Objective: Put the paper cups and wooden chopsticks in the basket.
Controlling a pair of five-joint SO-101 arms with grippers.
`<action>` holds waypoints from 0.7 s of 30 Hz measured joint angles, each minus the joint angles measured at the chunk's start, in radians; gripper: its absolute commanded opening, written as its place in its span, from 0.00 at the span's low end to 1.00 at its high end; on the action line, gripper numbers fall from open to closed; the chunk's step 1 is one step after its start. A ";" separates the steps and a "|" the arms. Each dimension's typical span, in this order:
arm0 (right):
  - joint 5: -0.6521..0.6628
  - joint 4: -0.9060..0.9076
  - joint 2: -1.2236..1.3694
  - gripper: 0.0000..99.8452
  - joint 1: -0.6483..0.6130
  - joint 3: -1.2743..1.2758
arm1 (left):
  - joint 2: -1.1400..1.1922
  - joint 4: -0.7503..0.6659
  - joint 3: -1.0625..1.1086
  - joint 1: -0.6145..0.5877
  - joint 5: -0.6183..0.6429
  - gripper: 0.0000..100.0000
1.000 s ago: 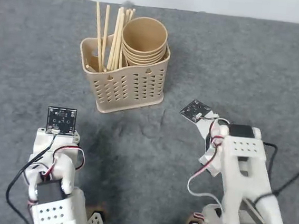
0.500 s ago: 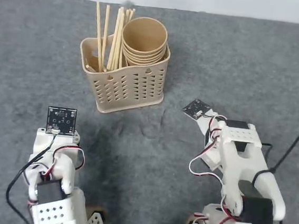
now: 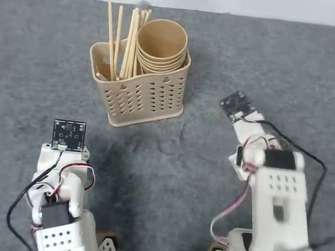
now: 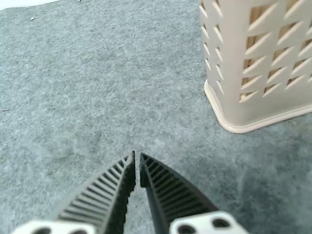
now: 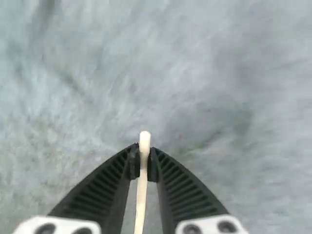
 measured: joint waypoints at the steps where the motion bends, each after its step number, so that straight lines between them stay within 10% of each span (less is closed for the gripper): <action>1: -0.037 -0.009 -0.054 0.01 0.000 -0.020 | 0.000 0.000 0.000 0.000 0.000 0.01; 21: -0.853 -0.752 -0.465 0.01 -0.295 -0.097 | 0.000 0.000 0.000 0.009 0.000 0.01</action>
